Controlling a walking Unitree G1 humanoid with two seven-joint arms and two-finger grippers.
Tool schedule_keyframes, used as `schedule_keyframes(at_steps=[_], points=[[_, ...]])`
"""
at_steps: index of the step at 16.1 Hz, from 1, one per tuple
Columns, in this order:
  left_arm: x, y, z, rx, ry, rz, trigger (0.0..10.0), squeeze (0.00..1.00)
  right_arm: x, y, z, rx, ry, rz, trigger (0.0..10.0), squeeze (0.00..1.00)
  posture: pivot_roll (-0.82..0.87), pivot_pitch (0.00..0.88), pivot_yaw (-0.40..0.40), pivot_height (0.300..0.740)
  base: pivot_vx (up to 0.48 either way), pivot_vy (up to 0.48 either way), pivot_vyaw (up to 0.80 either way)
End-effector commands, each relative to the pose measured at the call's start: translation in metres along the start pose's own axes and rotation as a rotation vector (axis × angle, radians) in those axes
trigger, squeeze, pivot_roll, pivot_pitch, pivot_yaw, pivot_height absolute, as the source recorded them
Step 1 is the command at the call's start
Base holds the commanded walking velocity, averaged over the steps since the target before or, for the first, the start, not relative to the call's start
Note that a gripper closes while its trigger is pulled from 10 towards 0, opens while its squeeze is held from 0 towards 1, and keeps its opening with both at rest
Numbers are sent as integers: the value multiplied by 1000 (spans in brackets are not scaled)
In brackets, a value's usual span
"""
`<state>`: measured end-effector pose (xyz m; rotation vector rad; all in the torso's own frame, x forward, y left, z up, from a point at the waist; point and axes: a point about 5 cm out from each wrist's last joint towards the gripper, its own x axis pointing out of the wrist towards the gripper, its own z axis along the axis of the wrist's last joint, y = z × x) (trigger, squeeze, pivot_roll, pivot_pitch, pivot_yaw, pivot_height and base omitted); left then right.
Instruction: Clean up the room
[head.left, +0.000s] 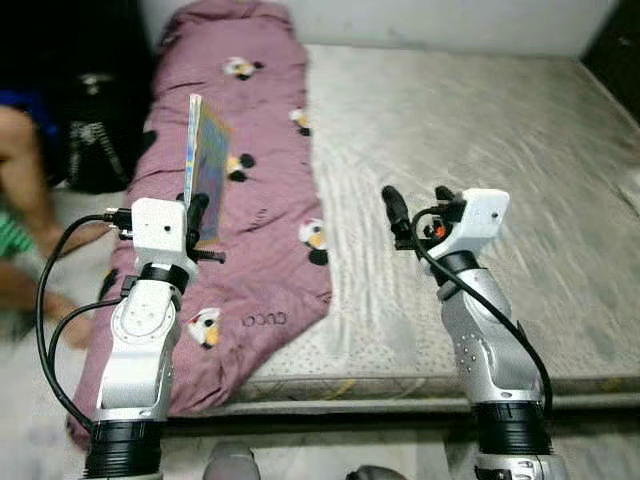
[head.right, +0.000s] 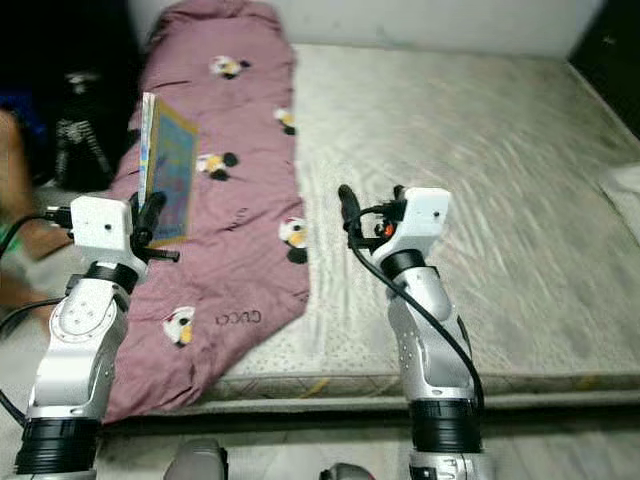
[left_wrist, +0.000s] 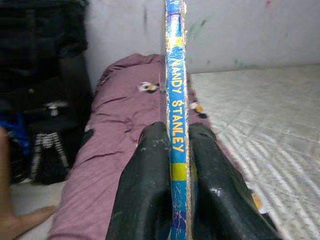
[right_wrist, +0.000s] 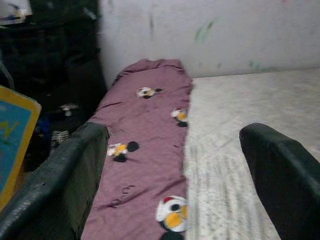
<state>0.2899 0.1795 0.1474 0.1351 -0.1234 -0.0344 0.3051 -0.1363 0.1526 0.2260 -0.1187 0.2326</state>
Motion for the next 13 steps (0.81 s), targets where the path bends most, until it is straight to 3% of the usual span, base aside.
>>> schedule_keyframes(at_steps=[1,5,13], points=[[-1,0,8,12,-41,3,10000,0,-2,-2,0,-7,1,2,10000,0,24,0,-52,740,0,0,0],[-1,2,8,12,-40,7,10000,0,-3,-2,-4,-16,26,3,10000,0,24,0,-57,740,0,-191,0],[0,0,7,1,-40,6,10000,0,-5,-2,-6,-58,40,30,10000,0,20,0,-60,740,0,-338,62]])
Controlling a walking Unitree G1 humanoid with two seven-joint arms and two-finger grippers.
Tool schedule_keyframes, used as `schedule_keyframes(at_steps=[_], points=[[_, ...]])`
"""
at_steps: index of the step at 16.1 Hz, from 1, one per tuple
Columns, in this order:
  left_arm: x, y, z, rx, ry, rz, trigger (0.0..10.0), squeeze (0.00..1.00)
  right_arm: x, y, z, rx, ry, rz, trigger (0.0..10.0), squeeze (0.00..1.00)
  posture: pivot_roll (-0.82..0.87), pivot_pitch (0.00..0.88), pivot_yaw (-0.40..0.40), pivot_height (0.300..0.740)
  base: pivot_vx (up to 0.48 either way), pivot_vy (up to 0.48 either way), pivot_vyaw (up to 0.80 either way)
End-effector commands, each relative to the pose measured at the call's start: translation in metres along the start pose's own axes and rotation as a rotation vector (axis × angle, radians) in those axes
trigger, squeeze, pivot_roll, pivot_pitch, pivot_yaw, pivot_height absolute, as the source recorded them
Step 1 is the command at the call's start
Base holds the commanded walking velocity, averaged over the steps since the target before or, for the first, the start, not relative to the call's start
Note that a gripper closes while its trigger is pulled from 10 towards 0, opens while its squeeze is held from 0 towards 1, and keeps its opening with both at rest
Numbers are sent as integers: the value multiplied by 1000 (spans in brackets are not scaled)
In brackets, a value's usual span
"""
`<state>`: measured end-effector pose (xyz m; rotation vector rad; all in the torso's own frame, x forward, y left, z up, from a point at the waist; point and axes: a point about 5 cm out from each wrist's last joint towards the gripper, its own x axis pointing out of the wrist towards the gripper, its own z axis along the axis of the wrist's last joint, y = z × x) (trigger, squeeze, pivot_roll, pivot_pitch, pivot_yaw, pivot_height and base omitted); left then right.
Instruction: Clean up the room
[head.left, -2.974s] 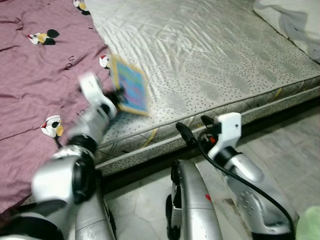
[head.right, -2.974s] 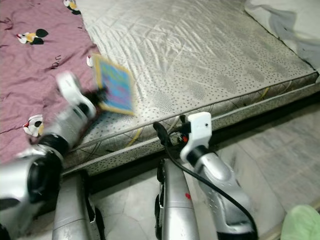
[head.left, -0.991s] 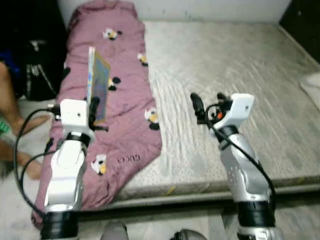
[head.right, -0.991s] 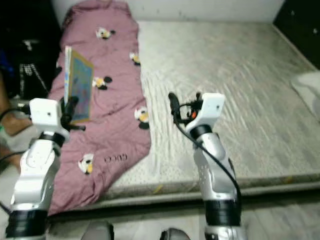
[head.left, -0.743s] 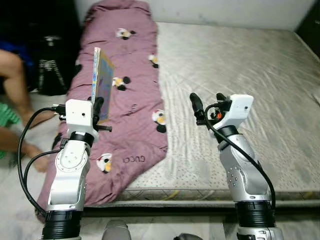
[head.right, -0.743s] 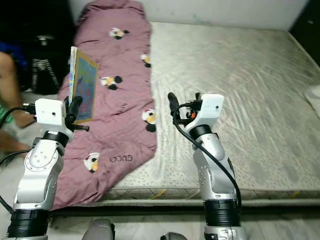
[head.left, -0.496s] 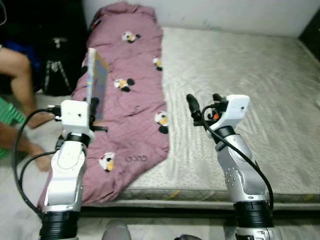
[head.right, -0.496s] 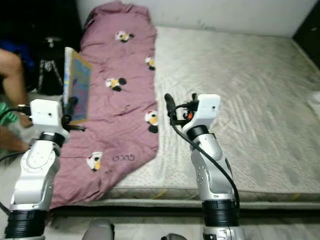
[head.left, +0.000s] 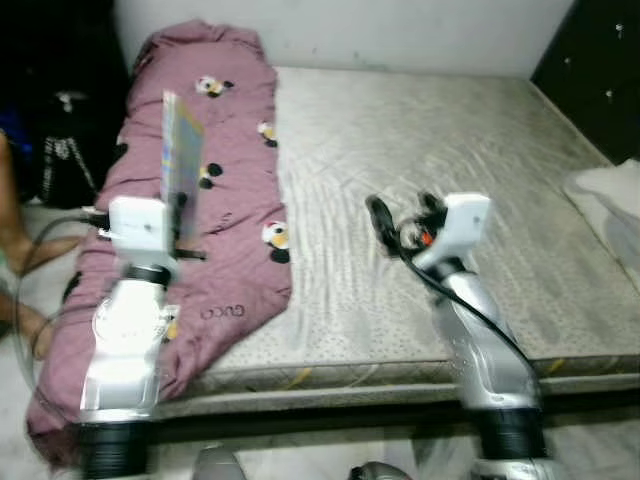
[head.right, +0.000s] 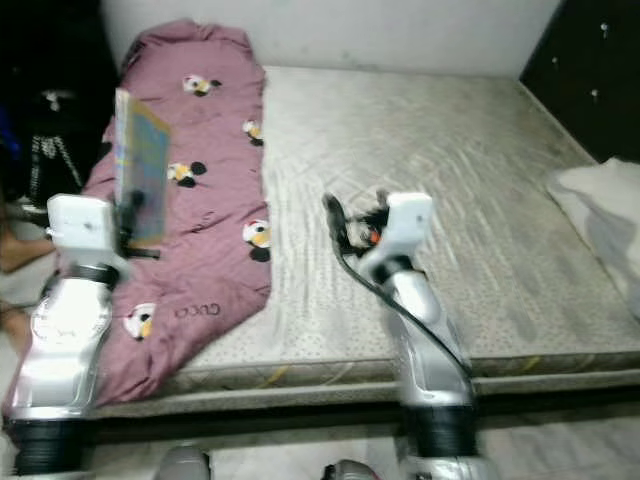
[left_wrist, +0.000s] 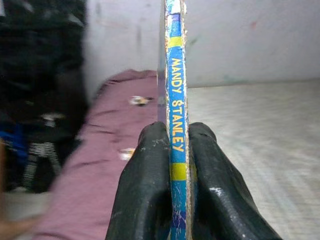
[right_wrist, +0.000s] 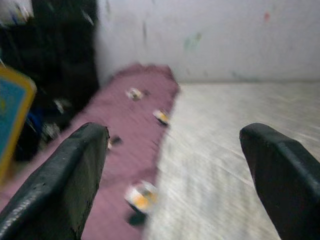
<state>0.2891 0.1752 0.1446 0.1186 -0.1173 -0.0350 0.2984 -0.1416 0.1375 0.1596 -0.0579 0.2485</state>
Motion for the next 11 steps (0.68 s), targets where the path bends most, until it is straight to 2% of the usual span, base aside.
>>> schedule_keyframes(at_steps=[1,4,11], points=[[1,4,9,16,-45,5,10000,0,4,4,7,-6,-29,16,10000,0,20,0,-63,740,0,-352,788],[2,3,9,12,-45,2,10000,0,5,3,6,-5,-28,8,10000,0,20,0,-63,740,0,-349,562],[2,1,9,3,-45,-4,10000,0,3,1,4,-8,-19,-10,10000,0,16,0,-62,740,0,-305,0]])
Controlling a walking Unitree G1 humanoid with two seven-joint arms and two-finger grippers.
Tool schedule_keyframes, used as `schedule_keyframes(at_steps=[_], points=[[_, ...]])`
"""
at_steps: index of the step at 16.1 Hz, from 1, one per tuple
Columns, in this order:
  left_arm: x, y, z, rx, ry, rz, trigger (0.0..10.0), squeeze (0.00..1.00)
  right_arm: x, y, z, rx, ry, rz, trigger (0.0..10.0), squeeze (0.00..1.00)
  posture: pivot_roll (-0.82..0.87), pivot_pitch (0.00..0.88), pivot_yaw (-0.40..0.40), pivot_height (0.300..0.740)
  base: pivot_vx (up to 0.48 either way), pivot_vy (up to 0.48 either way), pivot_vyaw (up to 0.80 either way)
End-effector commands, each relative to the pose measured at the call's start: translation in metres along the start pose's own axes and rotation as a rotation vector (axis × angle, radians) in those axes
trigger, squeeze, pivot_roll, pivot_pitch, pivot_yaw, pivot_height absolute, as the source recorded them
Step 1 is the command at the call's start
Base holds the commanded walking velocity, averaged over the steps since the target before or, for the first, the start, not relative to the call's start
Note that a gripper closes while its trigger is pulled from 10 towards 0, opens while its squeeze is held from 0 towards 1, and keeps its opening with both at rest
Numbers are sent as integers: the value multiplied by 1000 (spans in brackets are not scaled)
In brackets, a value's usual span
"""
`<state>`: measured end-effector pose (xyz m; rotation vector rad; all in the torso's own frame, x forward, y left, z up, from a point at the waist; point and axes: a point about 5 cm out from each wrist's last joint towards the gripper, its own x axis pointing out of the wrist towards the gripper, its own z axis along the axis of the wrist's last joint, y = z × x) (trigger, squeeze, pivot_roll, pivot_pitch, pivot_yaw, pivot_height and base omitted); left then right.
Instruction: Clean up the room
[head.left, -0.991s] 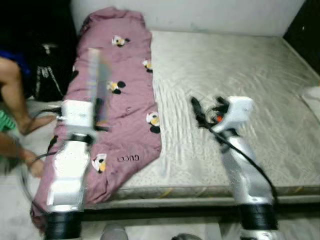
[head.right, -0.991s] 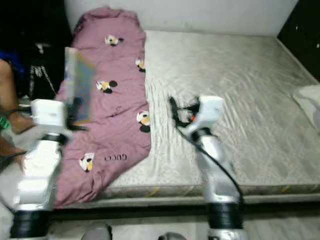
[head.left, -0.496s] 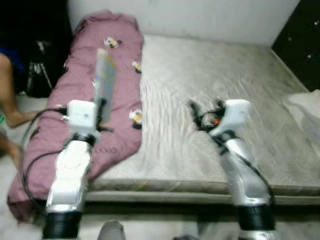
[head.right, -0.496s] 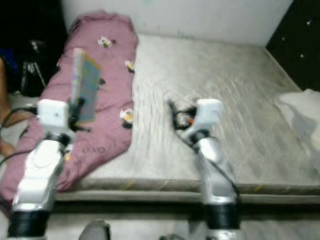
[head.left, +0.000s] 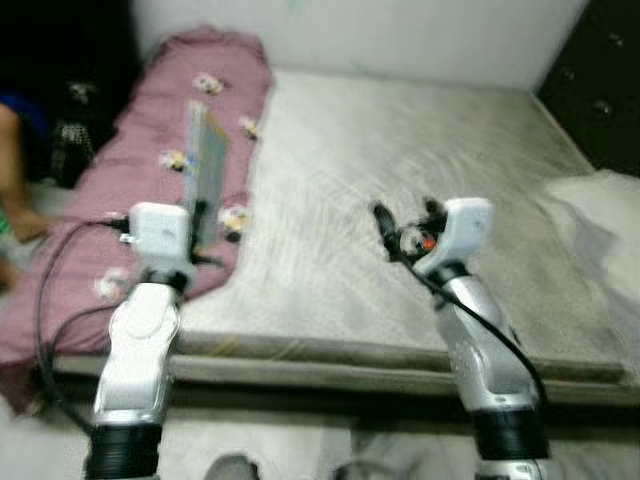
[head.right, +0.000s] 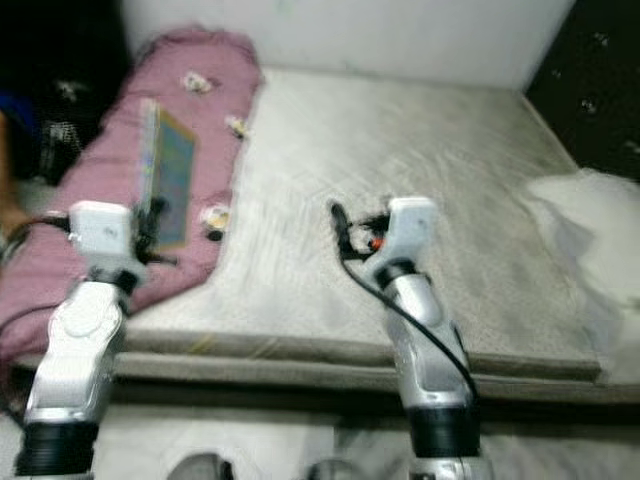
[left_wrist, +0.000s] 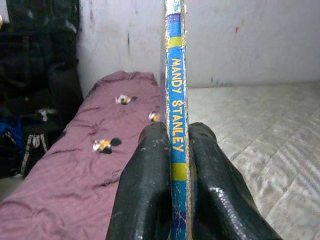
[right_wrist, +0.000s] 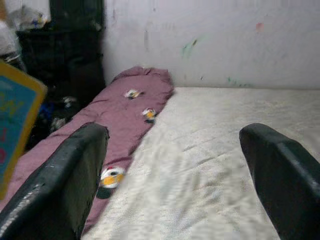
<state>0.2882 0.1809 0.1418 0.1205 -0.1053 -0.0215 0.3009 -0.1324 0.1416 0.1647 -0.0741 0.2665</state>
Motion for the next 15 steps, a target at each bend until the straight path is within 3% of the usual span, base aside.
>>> schedule_keyframes(at_steps=[1,9,15], points=[[3,-5,12,0,-57,-15,10000,0,-2,-8,2,-13,-3,-30,10000,0,16,0,-62,740,0,0,0],[3,-9,17,-56,-97,-61,10000,0,-3,-10,2,-16,0,-45,10000,0,9,0,-65,740,0,0,0],[0,-11,18,-79,-106,-83,10000,0,-3,-11,3,-19,1,-48,10000,0,7,0,-67,740,385,0,0]])
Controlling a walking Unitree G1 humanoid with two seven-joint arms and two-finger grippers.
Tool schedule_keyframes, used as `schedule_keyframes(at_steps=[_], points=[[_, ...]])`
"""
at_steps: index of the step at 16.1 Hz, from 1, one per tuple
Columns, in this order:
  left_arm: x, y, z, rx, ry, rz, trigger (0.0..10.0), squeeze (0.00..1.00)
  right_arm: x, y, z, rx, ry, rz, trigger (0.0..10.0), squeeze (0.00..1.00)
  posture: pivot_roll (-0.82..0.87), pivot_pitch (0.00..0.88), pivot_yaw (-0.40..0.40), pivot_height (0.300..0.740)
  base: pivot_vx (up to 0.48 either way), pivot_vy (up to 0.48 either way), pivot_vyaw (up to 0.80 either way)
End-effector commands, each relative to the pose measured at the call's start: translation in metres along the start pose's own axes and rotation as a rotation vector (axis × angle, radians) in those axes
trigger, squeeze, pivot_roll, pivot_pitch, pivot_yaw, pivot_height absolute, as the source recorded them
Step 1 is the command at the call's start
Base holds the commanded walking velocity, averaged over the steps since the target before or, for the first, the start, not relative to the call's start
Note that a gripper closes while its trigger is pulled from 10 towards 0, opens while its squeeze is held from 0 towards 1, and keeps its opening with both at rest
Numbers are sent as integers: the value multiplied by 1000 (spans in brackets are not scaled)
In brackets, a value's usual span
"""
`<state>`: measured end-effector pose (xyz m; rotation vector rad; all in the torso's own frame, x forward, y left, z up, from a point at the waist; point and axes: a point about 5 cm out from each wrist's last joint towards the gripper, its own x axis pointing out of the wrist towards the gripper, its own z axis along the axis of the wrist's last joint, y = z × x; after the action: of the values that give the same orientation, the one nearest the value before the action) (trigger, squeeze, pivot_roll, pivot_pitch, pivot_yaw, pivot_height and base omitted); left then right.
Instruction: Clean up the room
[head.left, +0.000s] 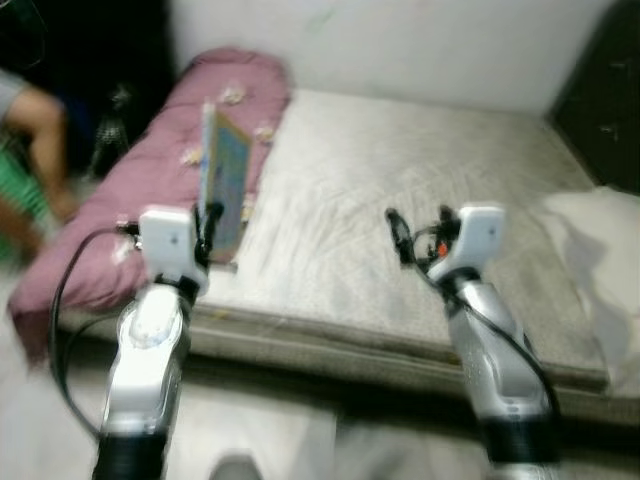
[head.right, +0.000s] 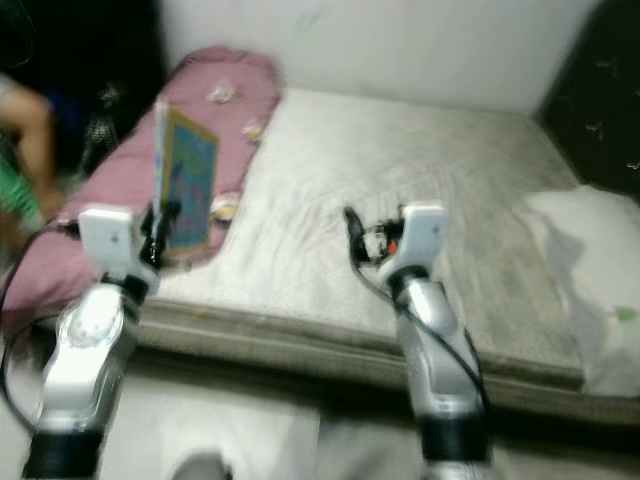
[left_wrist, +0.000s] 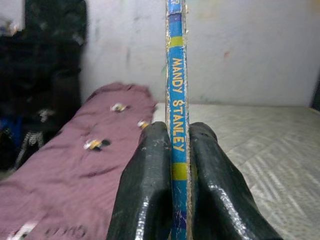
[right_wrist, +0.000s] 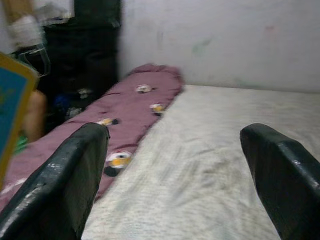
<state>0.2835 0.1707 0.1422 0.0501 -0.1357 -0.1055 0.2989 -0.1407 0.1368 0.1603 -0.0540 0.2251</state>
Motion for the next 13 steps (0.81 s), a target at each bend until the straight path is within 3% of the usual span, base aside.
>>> schedule_keyframes(at_steps=[1,10,13], points=[[6,-1,15,-3,-70,-9,10000,0,2,-3,6,-16,-16,-6,10000,0,6,0,-69,740,394,0,0],[4,-1,12,-6,-50,-7,10000,0,3,-5,6,-21,-15,-18,10000,0,10,0,-68,740,388,0,0],[3,-1,5,19,-14,44,10000,0,2,-9,5,-21,-9,-44,10000,0,9,0,-65,740,85,0,0]])
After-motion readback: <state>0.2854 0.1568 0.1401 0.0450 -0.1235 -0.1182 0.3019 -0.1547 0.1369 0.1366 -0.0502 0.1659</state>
